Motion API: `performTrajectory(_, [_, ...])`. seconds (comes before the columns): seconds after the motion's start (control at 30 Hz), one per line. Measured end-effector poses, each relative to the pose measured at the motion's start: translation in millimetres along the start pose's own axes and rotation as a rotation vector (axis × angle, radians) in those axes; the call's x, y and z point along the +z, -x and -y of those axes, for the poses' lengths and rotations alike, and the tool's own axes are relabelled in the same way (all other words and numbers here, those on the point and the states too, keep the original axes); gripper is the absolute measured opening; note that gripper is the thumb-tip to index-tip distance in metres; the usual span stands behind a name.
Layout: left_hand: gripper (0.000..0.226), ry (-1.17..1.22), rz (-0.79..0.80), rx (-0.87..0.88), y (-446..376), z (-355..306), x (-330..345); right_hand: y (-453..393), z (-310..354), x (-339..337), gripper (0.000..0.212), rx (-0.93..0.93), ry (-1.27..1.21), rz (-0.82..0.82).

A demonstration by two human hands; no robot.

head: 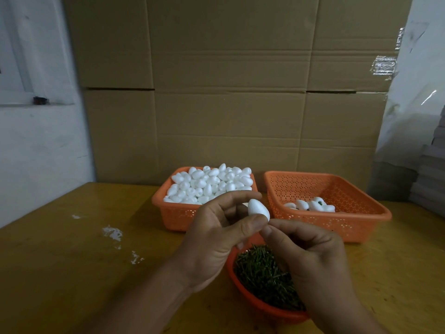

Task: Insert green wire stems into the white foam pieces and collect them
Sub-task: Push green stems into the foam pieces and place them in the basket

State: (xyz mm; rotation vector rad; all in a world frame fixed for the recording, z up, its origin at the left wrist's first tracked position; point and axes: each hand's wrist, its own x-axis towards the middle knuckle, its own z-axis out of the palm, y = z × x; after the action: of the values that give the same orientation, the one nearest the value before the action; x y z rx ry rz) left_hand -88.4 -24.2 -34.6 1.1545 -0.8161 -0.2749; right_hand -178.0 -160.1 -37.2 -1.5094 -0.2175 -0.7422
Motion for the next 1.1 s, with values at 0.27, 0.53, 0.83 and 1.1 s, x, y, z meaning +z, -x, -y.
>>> performTrajectory(0.27, [0.014, -0.136, 0.007, 0.230, 3.1, -5.5, 11.2, 1.0, 2.0, 2.6, 0.029, 0.153, -0.064, -0.027])
performTrajectory(0.53, [0.015, -0.369, -0.003, 0.270, 5.4, -8.5, 13.0, 3.4, 6.0, 6.3, 0.028, 0.163, -0.069, -0.019])
performTrajectory(0.83, [0.016, -0.416, -0.010, 0.311, 5.7, -6.5, 13.3, 3.9, 5.4, 7.7, 0.031, 0.183, -0.085, -0.043])
performTrajectory(1.1, [0.020, -0.443, -0.025, 0.295, 5.1, -5.2, 14.0, 3.9, 5.6, 7.5, 0.029, 0.163, -0.061, -0.027])
